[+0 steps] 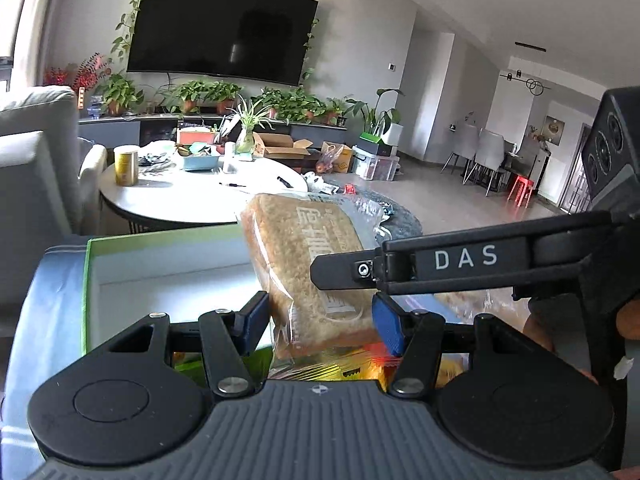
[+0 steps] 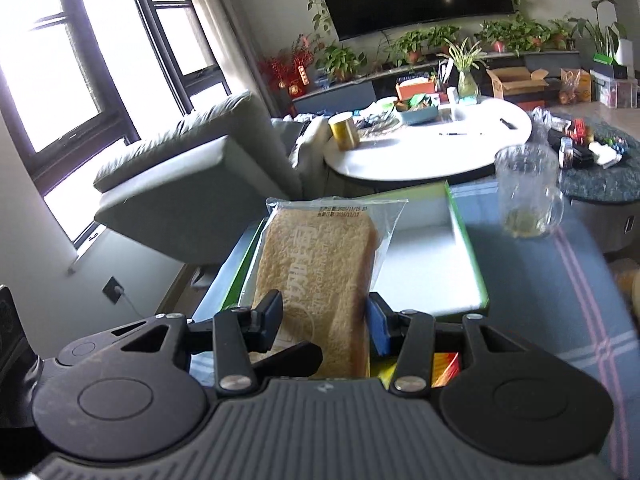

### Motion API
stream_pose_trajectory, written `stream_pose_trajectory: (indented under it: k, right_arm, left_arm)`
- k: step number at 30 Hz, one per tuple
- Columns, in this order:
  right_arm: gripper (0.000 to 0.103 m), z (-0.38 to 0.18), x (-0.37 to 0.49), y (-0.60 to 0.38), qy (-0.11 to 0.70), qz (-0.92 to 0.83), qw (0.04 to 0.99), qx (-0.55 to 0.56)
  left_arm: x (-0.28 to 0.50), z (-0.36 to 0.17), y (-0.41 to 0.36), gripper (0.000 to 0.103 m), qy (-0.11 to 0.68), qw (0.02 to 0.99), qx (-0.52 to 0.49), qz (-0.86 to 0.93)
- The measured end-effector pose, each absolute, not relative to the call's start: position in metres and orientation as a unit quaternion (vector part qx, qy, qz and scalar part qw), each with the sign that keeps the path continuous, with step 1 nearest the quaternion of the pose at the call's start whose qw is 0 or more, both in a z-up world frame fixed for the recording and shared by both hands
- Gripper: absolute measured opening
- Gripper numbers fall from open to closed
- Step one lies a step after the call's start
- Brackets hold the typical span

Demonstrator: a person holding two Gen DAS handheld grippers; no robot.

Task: Organize snacks
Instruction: 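Lift the bread loaf, lower it into the green box, release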

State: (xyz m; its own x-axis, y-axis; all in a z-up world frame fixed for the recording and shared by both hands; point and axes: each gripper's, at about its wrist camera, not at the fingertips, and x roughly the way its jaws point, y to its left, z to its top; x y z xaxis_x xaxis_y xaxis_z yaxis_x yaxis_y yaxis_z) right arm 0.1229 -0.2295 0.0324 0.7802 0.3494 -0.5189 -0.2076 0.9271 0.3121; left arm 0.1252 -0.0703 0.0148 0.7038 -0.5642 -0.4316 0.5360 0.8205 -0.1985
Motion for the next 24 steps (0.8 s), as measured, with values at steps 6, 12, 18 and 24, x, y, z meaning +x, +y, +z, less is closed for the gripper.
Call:
stream_pose_trajectory:
  k: [6,12,18,24]
  right_arm:
    - [0.08,0.03,0.15,-0.246,0.289,0.147,0.94,0.101]
    - [0.08,0.016,0.177,-0.256,0.302,0.147,0.938,0.084]
    - [0.08,-0.002,0.2,-0.261,0.317,0.151,0.931,0.096]
    - [0.08,-0.016,0.211,-0.263,0.315,0.14,0.932,0.112]
  left_arm:
    - [0.152,0.009,-0.095,0.054,0.255,0.92,-0.013,-0.298]
    - [0.177,-0.006,-0.106,0.054,0.283,0.914,-0.017,-0.291]
    - [0.196,-0.02,-0.11,0.054,0.306,0.91,-0.014,-0.279]
    - [0.204,-0.026,-0.107,0.058,0.319,0.911,-0.008,-0.259]
